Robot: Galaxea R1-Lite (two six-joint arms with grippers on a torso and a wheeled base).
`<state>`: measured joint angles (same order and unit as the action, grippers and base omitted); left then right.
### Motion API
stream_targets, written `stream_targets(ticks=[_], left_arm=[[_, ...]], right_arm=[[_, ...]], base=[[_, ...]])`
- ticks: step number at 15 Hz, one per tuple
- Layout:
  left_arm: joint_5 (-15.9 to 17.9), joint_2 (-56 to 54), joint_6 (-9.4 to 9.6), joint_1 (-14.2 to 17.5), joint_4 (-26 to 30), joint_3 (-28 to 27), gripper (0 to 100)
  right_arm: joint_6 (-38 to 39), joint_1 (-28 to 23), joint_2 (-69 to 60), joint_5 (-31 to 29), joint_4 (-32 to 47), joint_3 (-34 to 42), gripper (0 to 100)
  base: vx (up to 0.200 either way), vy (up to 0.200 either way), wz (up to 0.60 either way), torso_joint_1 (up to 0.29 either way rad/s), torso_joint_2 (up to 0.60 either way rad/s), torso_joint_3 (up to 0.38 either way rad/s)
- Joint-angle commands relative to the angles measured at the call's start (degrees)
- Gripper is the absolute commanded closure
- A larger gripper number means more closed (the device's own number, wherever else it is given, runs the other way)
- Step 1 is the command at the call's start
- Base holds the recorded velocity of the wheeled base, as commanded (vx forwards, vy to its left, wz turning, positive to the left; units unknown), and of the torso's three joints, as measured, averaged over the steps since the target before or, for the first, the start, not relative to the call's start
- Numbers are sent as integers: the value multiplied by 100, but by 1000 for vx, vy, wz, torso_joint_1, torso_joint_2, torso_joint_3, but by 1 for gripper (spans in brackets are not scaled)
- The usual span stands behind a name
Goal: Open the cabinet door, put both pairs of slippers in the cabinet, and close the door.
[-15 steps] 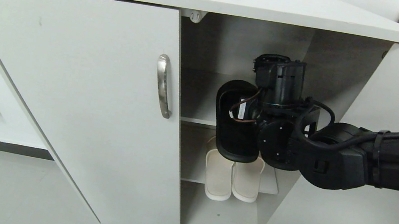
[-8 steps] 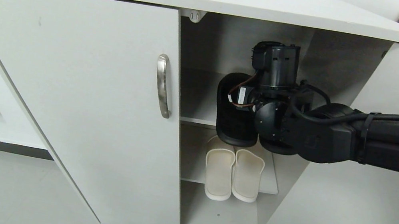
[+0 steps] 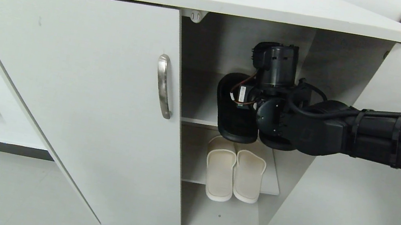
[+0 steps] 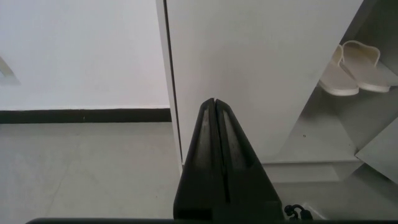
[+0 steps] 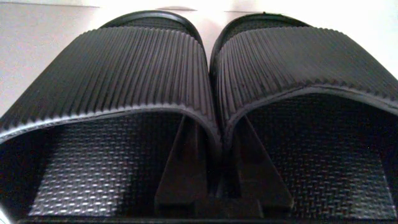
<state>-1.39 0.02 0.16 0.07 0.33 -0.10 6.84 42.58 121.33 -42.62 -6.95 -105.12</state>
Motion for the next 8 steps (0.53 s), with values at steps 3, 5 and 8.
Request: stream_targets(ticks=[3,5,8], left_arm=[[-2,-2,2,1,2,1,100],[-2,-2,2,1,-7,1,100],[-2,-2,2,1,2,1,100]], right_arm=[[2,-4,57,-1,-8,-9,100],[2,-4,84,-1,-8,-9,100],[2,-4,110,-1,-8,-9,100]], base=[[0,0,0,0,0,0],[0,0,0,0,0,0],[0,0,0,0,0,0]])
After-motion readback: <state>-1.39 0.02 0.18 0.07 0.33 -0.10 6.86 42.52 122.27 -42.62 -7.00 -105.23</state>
